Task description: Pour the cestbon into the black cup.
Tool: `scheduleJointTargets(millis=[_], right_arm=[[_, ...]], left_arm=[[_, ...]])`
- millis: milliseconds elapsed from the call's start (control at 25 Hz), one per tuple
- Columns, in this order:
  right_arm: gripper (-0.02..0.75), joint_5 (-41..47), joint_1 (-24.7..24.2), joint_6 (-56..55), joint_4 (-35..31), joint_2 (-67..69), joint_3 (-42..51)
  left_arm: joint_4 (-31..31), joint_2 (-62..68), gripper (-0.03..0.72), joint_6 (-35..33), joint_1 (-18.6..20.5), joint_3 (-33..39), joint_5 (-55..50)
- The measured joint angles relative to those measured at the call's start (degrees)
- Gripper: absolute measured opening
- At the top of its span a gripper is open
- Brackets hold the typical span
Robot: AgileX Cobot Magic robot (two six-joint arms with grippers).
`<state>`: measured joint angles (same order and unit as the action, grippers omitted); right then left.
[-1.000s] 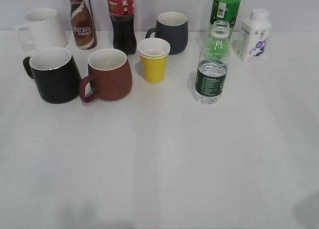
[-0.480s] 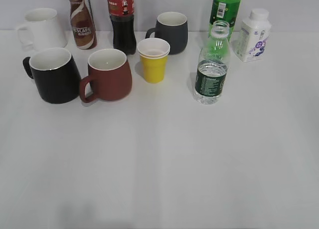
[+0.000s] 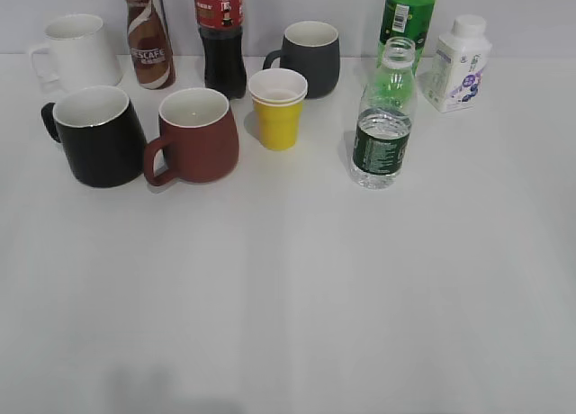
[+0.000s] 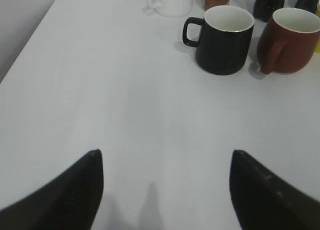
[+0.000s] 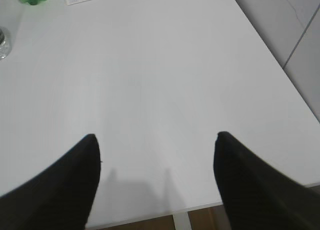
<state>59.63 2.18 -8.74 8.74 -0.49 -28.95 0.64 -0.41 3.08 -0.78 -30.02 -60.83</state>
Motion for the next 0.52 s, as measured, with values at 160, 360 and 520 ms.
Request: scheduleJointTargets(millis=[160,360,520], right_arm=[[0.531,0.00,0.00,0.00,-0.04,0.00,0.00],[0.530,0.00,0.00,0.00,-0.04,0.00,0.00],[0.530,0.00,0.00,0.00,-0.04,0.00,0.00]], left_arm=[[0.05,0.00,0.594,0.00,0.00,0.00,0.00],[-0.05,0.00,0.594,0.00,0.00,0.00,0.00],[-0.64,0.00,0.594,0.00,0.00,0.00,0.00]])
